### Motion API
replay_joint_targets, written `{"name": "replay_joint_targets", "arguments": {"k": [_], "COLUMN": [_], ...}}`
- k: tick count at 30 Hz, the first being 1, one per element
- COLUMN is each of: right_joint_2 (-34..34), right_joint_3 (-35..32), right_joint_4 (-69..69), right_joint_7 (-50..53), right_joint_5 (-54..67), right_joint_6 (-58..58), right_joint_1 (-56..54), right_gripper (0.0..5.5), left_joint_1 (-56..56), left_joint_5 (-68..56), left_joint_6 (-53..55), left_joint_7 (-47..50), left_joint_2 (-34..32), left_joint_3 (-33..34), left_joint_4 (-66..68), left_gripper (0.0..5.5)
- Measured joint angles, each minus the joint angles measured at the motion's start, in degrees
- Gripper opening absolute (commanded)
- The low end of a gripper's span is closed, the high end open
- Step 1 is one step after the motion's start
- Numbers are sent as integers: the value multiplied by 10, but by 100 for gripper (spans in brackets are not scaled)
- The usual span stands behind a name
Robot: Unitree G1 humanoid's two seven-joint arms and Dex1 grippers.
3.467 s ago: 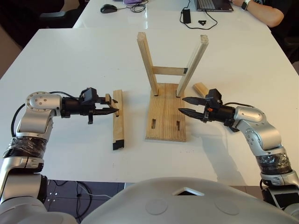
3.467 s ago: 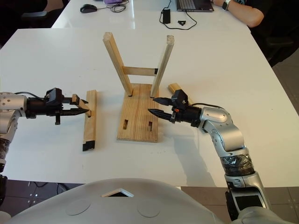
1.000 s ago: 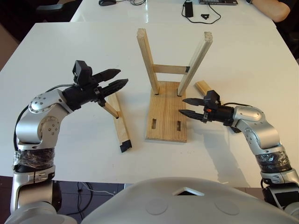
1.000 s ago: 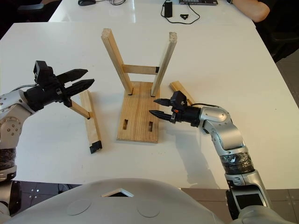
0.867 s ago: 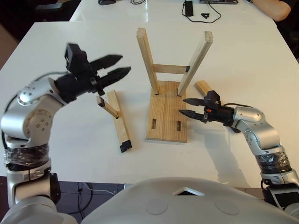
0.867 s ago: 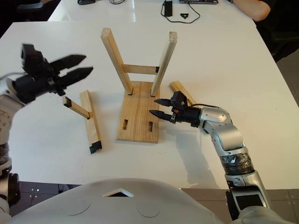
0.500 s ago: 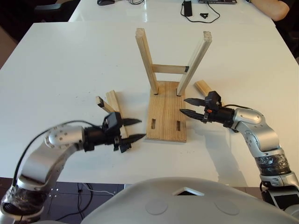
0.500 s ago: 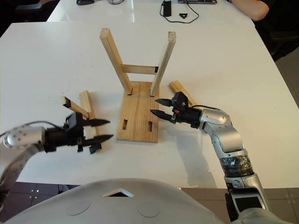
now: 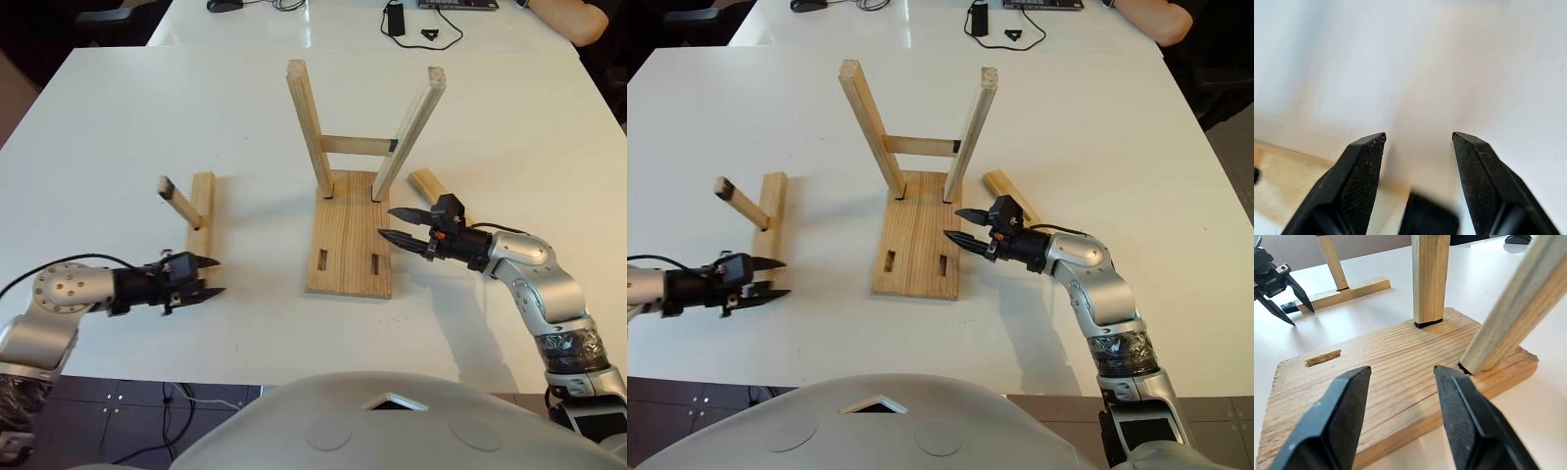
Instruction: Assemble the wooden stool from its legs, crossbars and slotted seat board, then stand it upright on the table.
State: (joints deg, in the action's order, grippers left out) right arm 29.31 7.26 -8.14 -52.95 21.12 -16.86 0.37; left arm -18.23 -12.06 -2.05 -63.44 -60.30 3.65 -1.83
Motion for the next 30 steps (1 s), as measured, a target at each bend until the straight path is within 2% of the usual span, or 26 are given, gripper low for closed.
{"name": "replay_joint_targets", "arguments": {"k": [6,12,15,19,22,30], "right_joint_2": [0,3,3,3,2,4], "right_joint_3": [0,-12,-20,-24,-22,-11], "right_joint_4": [-3,-26,-35,-33,-24,0], "right_joint_7": [11,24,33,38,40,31], "right_joint_5": [-9,-9,-9,-10,-13,-24], "right_joint_6": [7,7,8,8,9,11], "right_joint_1": [11,51,71,72,60,41], "right_gripper": [237,237,237,237,237,237], "left_joint_1": [17,-31,-21,82,181,259], "left_joint_5": [-81,-117,-94,-29,13,29], "left_joint_6": [86,187,159,58,-25,-102], "left_joint_7": [7,46,23,11,9,-131], "left_joint_2": [23,45,14,-24,-27,-31], "left_joint_3": [56,120,149,142,113,64], "left_joint_4": [-34,-111,-23,171,302,439], "left_gripper": [253,253,253,253,295,308]}}
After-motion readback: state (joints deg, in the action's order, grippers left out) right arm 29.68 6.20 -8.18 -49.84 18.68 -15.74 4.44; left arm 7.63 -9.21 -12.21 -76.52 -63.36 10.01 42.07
